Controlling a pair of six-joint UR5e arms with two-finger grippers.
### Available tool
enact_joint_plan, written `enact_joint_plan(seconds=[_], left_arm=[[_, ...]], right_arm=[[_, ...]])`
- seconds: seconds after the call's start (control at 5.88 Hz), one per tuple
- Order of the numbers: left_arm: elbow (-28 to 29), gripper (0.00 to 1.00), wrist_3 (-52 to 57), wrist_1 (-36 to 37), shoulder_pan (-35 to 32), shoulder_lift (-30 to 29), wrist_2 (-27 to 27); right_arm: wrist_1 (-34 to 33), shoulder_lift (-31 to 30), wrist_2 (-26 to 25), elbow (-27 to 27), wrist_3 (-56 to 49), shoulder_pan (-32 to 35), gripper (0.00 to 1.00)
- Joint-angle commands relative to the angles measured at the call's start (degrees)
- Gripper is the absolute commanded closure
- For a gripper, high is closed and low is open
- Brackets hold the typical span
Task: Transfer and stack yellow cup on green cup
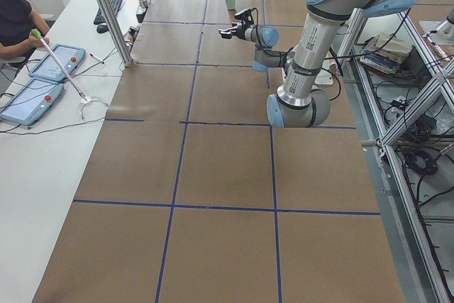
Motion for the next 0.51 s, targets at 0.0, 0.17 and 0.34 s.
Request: enact_joint_plan(seconds=[0.0,0.17,0.34], left_arm=[[-2.5,0.00,-10.9,16.7,-4.3,-3.0,-0.3],[-4.7,0.00,-15.5,22.8,-6.4,-3.1,-1.0],[-5.1,0.00,-17.0,30.0,-9.2,-2.8,-8.2]], right_arm=[[0.0,0.0,0.0,2.6,-0.1,2.4,0.00],[0.0,0.1,0.1,2.7,-0.8,4.7,0.00],[-0.1,0.1,0.4,2.5,-5.5,6.9,0.00]])
